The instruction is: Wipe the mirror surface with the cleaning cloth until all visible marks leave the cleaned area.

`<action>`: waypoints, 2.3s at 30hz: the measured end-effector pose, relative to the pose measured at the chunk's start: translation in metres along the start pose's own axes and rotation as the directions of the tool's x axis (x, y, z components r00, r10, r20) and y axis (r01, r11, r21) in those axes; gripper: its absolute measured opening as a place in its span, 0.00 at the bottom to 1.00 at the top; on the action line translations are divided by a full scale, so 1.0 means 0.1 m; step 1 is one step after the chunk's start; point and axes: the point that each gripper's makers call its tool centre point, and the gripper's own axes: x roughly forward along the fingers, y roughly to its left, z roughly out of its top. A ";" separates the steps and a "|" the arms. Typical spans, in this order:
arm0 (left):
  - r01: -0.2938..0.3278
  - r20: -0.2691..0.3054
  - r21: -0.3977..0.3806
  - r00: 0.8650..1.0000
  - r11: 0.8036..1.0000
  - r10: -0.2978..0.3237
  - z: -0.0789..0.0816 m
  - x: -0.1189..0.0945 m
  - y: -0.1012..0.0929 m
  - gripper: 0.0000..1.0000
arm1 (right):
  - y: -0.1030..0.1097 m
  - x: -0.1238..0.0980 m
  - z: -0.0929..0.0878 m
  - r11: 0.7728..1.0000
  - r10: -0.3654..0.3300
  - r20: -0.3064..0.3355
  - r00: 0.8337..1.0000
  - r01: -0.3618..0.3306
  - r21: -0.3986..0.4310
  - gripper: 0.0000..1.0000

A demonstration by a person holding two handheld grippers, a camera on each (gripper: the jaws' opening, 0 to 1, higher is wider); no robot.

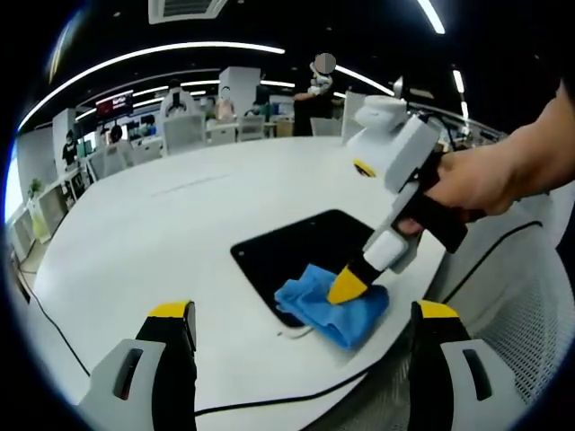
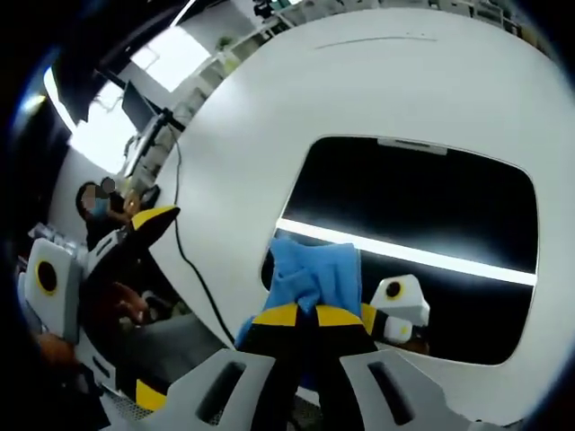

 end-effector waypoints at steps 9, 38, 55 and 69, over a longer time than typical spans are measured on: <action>-0.002 0.004 -0.003 1.000 1.000 0.002 0.01 0.00 0.00 1.00 | -0.12 -0.08 -0.03 1.000 -0.015 -0.002 1.000 0.015 0.002 0.00; -0.008 0.008 -0.015 1.000 1.000 0.008 0.02 0.01 0.01 1.00 | -0.32 -0.21 -0.07 0.999 -0.040 0.012 0.999 0.039 0.020 0.00; -0.008 0.006 -0.021 1.000 1.000 0.009 0.01 0.01 0.01 1.00 | -0.43 -0.14 0.17 0.998 -0.053 0.025 0.998 0.052 0.029 0.00; 0.004 -0.003 -0.027 1.000 1.000 -0.004 0.00 0.01 -0.01 1.00 | -0.56 -0.04 0.48 0.997 -0.078 0.032 0.996 0.078 0.013 0.00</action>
